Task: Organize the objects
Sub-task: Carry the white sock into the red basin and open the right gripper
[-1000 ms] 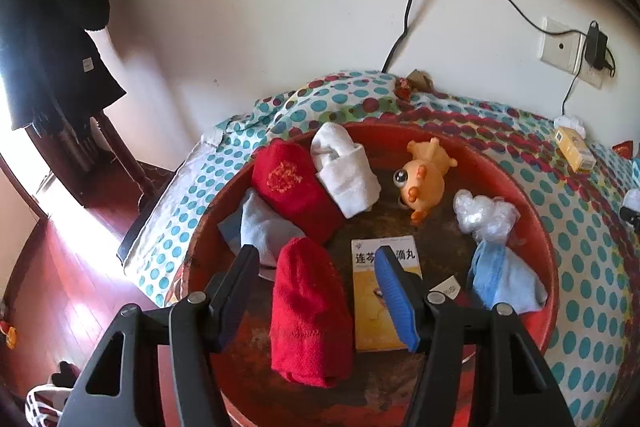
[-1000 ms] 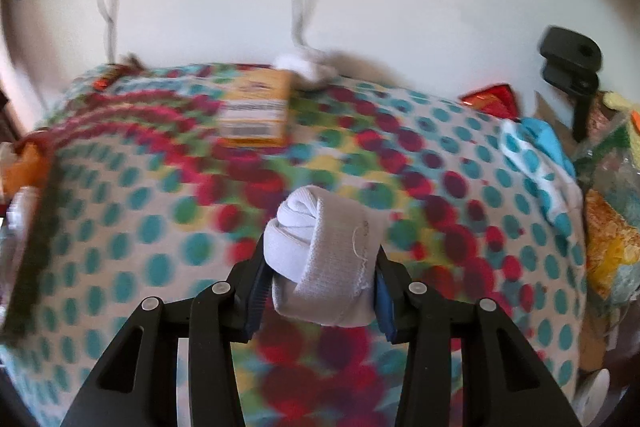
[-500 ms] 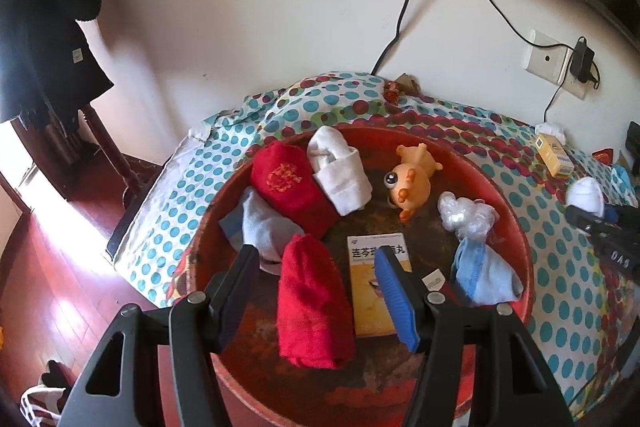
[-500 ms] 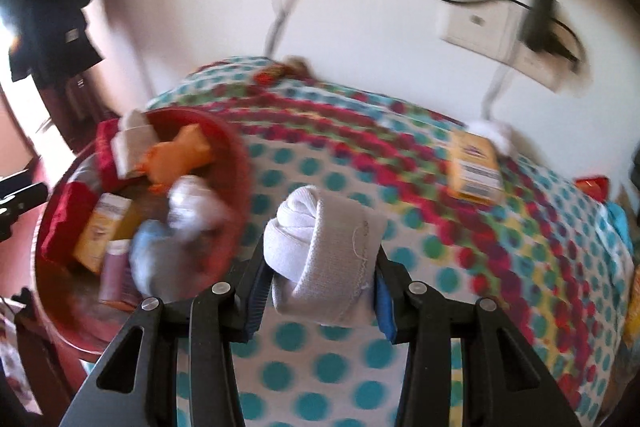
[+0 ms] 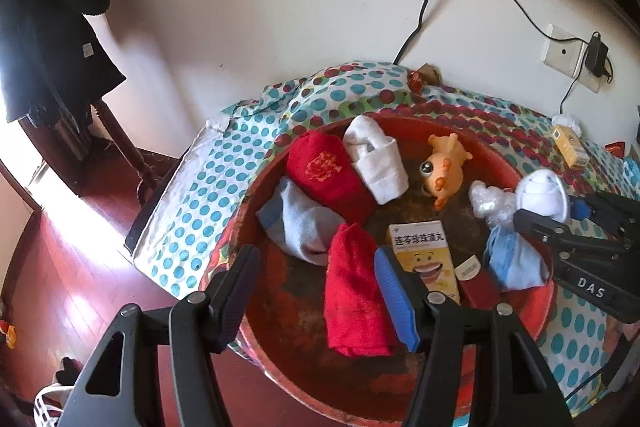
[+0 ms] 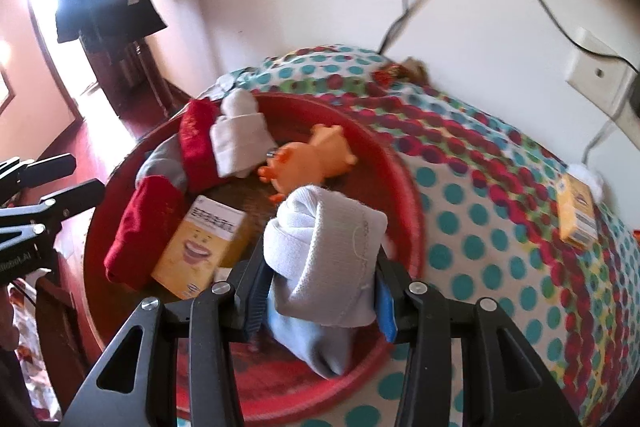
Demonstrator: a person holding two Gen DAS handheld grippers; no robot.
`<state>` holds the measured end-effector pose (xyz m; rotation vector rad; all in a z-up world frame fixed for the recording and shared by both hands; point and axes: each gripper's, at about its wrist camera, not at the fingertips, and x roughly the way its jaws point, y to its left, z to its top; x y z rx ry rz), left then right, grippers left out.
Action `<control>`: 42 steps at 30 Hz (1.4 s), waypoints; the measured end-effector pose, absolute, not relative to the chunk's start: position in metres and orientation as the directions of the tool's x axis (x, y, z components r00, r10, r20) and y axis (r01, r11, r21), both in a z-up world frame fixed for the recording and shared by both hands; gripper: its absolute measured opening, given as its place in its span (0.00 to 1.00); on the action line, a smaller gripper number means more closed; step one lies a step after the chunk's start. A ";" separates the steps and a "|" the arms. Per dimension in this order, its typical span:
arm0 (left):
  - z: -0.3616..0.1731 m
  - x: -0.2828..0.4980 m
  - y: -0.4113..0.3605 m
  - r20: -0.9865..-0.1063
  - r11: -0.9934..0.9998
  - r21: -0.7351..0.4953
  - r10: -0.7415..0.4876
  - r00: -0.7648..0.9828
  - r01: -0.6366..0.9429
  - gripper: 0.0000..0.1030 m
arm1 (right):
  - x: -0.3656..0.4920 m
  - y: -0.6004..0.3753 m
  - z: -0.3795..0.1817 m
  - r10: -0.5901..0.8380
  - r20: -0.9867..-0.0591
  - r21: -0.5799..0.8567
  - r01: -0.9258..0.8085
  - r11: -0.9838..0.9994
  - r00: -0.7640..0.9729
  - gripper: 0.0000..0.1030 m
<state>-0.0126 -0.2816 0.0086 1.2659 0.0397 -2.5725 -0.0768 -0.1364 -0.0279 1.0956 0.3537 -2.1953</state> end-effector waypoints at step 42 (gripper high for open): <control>-0.015 -0.024 -0.274 -0.840 -0.974 0.113 -0.200 -0.504 0.198 0.60 | -0.086 -0.163 -0.043 -0.450 -0.784 0.068 0.661 -0.748 -0.428 0.63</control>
